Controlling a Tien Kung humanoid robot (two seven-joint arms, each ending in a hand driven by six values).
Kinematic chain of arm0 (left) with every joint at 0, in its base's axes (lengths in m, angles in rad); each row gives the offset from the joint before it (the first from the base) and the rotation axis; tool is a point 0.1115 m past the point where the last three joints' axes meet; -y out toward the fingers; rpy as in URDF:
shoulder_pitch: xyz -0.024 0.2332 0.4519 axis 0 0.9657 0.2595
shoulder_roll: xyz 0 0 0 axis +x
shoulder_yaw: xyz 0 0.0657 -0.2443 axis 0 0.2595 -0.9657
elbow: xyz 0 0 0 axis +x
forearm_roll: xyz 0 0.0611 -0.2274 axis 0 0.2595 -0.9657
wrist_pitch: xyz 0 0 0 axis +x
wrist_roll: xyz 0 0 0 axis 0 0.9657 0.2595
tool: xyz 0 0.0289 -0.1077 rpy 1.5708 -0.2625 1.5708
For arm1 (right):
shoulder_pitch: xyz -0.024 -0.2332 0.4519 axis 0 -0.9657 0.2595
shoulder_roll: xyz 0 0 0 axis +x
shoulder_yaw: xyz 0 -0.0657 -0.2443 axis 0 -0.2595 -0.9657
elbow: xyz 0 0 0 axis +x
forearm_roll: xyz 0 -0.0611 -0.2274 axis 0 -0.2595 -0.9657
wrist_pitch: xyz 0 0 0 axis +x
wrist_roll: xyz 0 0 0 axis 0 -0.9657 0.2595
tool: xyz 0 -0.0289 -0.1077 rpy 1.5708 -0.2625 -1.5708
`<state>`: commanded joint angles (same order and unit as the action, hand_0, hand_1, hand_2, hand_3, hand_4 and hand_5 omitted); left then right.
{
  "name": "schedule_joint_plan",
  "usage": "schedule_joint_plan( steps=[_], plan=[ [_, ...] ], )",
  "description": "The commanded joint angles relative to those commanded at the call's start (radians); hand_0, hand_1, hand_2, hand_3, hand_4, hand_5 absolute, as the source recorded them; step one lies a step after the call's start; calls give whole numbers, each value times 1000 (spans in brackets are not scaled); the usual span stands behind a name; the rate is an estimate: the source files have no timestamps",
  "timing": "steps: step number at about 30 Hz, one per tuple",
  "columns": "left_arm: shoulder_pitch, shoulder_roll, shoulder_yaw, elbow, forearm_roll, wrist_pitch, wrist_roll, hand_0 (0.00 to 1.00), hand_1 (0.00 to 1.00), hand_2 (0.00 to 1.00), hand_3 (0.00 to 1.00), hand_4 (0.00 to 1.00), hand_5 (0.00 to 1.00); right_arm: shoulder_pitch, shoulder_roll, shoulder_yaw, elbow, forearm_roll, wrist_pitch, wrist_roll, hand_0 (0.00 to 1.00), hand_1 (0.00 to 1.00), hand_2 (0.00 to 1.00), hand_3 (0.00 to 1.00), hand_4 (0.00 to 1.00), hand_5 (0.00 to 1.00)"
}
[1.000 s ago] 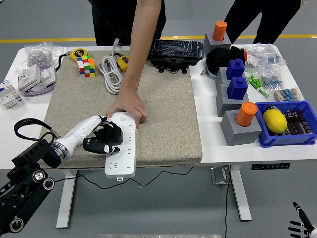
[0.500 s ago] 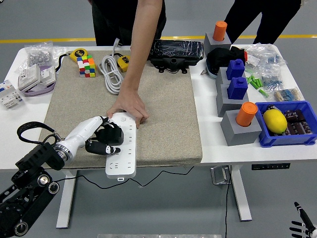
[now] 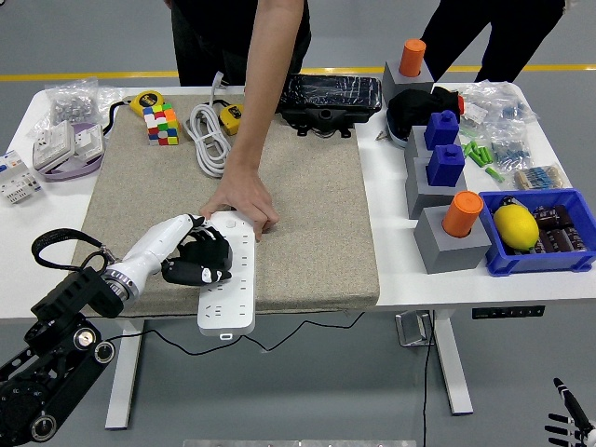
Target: Pick up the plug,place it near the board,insert it into the board,press the button
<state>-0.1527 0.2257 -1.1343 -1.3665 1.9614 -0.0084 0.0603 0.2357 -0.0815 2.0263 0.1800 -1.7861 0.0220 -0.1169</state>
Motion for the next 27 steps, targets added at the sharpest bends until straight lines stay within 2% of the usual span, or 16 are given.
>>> schedule_joint_plan(
  steps=[5, 6, 17, 18, 27],
  plan=[
    [-2, -1, 2, 1, 20, 6, 3, 222, 153, 380, 534, 998, 230, 1, -5, 2, 0, 0, 0, 0, 852, 751, 703, 762, 998, 998],
    [-2, -1, 2, 1, 24, 6, 4, 217, 140, 345, 521, 998, 188, 1, -6, 1, 0, 1, 0, 0, 852, 750, 703, 762, 998, 998],
    [0, -2, 8, 7, 71, 5, 10, 219, 146, 379, 522, 998, 163, -1, -10, 6, 0, -1, -1, 1, 852, 749, 703, 762, 998, 998],
    [1, -2, 8, 8, 72, 5, 10, 215, 147, 383, 525, 998, 113, -1, -10, 7, 0, -2, -1, 1, 852, 749, 703, 762, 998, 998],
    [-1, 1, 8, 11, 68, 14, 3, 212, 144, 370, 524, 998, 121, -2, -11, 1, 0, 3, 1, 1, 852, 749, 703, 761, 998, 998]
  ],
)
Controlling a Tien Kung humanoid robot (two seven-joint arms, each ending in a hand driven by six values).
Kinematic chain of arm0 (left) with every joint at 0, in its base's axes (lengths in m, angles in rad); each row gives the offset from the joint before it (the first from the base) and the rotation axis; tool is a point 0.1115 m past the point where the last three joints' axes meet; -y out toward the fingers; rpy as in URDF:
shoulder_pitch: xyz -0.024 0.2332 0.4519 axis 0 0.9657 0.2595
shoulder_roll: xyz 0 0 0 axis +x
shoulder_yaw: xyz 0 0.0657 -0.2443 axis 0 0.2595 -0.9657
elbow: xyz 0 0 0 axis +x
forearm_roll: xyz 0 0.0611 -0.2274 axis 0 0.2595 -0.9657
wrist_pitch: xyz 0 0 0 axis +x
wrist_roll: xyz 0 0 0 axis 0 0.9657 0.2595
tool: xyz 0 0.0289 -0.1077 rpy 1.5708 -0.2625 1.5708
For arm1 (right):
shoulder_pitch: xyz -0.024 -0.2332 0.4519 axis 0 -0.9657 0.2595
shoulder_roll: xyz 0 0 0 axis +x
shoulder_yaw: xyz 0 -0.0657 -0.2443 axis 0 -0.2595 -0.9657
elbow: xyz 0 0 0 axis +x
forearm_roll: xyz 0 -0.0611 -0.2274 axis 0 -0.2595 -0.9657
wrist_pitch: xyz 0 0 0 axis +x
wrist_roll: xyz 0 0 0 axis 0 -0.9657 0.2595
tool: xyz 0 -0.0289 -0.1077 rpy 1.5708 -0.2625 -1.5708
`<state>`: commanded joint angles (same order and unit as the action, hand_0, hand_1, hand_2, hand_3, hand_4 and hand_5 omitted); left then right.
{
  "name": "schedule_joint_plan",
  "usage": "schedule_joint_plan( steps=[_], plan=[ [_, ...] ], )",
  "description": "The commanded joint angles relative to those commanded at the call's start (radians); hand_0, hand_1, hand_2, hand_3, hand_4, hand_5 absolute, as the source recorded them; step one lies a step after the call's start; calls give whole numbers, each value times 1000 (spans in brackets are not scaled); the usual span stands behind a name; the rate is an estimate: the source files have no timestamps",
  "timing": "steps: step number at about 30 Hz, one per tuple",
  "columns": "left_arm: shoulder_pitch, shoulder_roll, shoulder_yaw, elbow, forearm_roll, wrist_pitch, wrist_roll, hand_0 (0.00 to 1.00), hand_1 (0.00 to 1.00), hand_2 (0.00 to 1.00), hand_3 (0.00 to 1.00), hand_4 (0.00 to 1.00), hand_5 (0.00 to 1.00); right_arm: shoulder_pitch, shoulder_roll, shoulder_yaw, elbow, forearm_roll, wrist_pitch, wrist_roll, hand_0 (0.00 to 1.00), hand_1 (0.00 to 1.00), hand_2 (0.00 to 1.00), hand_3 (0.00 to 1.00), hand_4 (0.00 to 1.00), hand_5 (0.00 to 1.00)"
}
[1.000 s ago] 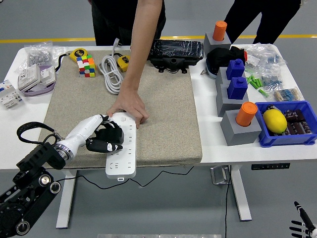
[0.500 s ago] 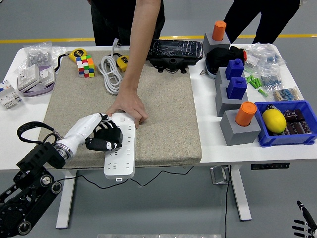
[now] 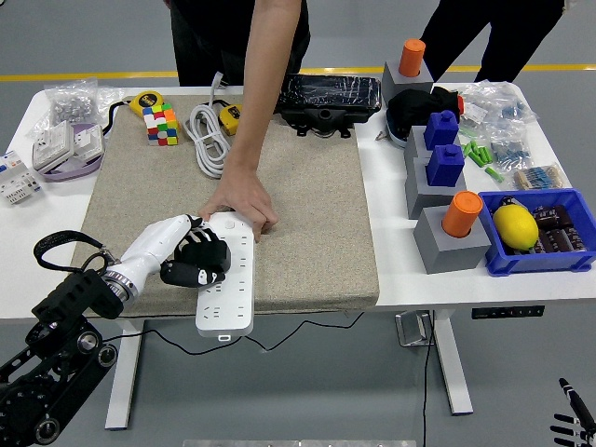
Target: Pick up the plug,place it near the board,insert it into the board,press the button
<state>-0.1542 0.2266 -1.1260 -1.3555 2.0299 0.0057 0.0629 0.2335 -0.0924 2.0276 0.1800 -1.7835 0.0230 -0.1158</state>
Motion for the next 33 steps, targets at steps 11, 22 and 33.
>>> schedule_joint_plan(
  steps=[11, 22, 33],
  plan=[
    [-6, 0, -2, -1, 35, 19, 4, 186, 113, 268, 449, 998, 2, 2, -1, 4, 0, -2, 1, 0, 851, 749, 703, 762, 998, 998],
    [-8, -1, -1, -13, 77, 6, 30, 148, 87, 208, 360, 867, 2, 5, -3, 7, 0, -1, 0, 0, 851, 749, 703, 761, 998, 998],
    [-12, -6, 3, -20, 71, 17, 19, 130, 55, 192, 309, 815, 2, 7, -4, 3, 0, 3, -1, 0, 849, 749, 703, 761, 998, 998]
  ],
)
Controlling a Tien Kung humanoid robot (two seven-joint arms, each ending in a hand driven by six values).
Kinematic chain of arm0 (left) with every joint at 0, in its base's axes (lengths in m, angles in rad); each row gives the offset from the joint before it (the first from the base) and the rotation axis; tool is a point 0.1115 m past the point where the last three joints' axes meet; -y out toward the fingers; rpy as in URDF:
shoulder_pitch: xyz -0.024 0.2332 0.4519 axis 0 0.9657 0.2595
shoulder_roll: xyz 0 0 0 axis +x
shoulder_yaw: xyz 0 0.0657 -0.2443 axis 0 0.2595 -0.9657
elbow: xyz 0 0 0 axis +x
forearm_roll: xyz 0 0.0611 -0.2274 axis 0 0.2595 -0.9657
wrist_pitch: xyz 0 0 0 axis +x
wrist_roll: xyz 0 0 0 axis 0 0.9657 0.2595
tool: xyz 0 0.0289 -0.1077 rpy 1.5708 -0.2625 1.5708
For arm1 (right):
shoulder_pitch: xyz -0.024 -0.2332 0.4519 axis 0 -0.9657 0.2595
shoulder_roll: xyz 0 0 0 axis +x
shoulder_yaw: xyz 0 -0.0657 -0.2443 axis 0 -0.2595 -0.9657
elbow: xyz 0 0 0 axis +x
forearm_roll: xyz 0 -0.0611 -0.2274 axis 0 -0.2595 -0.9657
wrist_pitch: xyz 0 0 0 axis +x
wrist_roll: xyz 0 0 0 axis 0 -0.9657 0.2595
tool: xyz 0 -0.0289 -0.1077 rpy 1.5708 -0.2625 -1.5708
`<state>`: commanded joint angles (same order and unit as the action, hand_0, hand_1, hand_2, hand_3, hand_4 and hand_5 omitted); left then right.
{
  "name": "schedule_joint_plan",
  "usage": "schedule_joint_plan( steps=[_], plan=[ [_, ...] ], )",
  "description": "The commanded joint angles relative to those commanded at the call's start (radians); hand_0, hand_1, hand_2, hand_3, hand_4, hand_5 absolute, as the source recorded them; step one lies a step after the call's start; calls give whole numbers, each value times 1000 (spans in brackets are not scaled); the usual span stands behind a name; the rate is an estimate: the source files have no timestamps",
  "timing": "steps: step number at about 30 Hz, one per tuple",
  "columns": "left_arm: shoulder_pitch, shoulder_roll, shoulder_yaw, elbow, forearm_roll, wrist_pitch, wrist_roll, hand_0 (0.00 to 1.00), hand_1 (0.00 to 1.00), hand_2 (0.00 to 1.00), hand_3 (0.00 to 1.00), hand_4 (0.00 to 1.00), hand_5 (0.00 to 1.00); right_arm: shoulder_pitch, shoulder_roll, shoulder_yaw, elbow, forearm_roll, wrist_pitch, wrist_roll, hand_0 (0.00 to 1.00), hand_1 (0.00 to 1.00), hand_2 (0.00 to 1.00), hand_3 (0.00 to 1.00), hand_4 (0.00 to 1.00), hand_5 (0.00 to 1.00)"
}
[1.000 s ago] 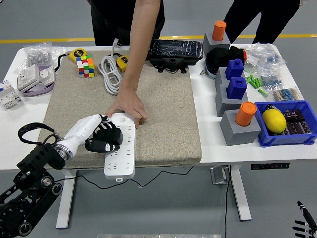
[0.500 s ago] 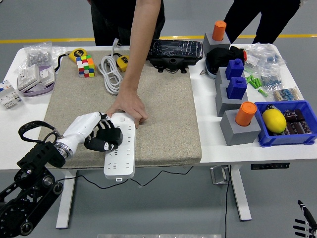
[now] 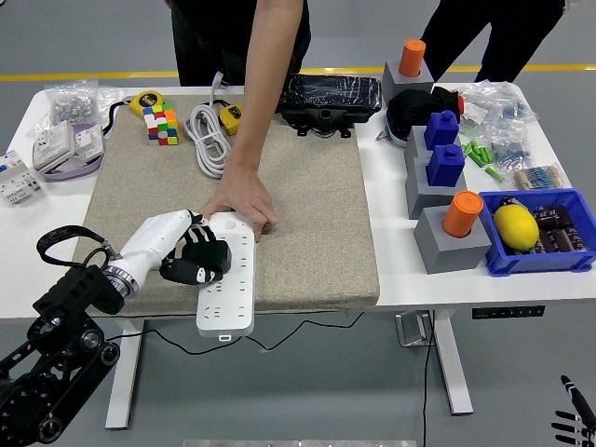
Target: Pick up the plug,place it near the board,insert it into the board,press the button
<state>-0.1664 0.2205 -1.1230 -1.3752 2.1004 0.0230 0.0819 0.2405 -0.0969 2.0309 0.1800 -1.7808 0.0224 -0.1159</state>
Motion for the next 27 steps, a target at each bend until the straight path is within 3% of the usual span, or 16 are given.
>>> schedule_joint_plan(
  steps=[17, 27],
  plan=[
    [-14, -12, -3, 15, -103, 25, -35, 126, 49, 185, 298, 809, 2, 1, 0, -3, 0, 0, 0, -2, 851, 749, 703, 761, 998, 998],
    [-10, -9, -3, 16, -113, 40, -39, 127, 43, 183, 296, 809, 2, -4, -2, -4, 0, -2, 1, -1, 852, 749, 703, 761, 998, 998]
  ],
)
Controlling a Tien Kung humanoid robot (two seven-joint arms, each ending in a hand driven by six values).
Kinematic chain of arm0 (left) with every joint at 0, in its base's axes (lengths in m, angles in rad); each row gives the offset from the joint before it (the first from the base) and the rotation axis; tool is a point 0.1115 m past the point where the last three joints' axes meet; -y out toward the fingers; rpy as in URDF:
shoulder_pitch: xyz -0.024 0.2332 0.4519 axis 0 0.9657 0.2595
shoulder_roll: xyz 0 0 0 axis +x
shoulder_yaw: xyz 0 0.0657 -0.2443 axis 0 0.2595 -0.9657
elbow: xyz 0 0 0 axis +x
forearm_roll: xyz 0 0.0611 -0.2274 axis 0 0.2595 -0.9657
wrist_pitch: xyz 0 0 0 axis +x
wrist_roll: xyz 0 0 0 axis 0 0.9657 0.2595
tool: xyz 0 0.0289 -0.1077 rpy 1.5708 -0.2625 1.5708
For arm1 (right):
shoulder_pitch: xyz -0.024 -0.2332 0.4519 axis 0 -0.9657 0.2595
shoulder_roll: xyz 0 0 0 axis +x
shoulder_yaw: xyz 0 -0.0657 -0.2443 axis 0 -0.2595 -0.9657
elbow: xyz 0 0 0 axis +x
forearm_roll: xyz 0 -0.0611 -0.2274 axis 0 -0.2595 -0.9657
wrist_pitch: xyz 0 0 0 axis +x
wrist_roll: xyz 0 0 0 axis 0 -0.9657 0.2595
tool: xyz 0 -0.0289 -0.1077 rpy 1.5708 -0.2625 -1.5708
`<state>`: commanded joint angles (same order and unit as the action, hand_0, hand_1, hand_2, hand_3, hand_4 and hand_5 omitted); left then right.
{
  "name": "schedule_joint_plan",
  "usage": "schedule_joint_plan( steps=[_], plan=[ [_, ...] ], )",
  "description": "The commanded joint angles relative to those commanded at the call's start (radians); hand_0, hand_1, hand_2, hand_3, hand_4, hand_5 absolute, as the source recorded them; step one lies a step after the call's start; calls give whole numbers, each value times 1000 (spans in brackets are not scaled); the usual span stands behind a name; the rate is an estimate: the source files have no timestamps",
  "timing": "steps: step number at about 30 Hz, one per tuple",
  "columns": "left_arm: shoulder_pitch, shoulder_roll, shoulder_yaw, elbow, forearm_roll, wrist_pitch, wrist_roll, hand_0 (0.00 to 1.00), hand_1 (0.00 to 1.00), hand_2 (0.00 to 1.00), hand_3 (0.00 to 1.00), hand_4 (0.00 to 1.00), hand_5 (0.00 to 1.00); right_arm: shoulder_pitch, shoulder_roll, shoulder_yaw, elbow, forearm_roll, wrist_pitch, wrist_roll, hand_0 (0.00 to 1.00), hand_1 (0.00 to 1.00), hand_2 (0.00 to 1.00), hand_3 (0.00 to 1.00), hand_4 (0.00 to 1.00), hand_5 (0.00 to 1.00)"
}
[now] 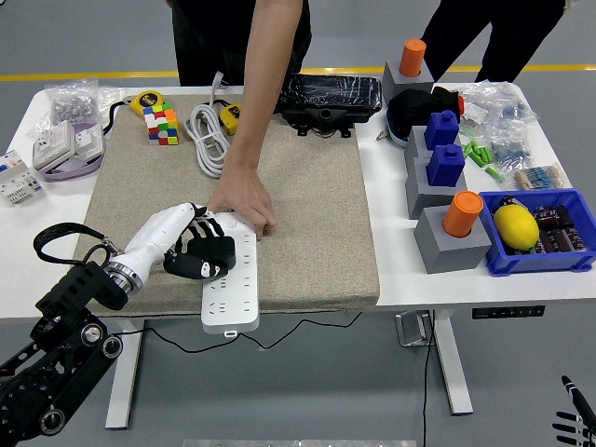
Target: Pick up the plug,place it near the board,insert it into the board,press the button
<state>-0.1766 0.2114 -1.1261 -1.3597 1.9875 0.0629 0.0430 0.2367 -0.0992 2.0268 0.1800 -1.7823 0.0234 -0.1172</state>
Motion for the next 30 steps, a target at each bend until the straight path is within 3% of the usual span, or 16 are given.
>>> schedule_joint_plan(
  steps=[30],
  plan=[
    [-54, 14, -25, -27, -28, 33, -10, 123, 36, 179, 300, 816, 2, 4, -4, 5, 0, -2, -1, -1, 853, 750, 703, 761, 998, 998]
  ],
)
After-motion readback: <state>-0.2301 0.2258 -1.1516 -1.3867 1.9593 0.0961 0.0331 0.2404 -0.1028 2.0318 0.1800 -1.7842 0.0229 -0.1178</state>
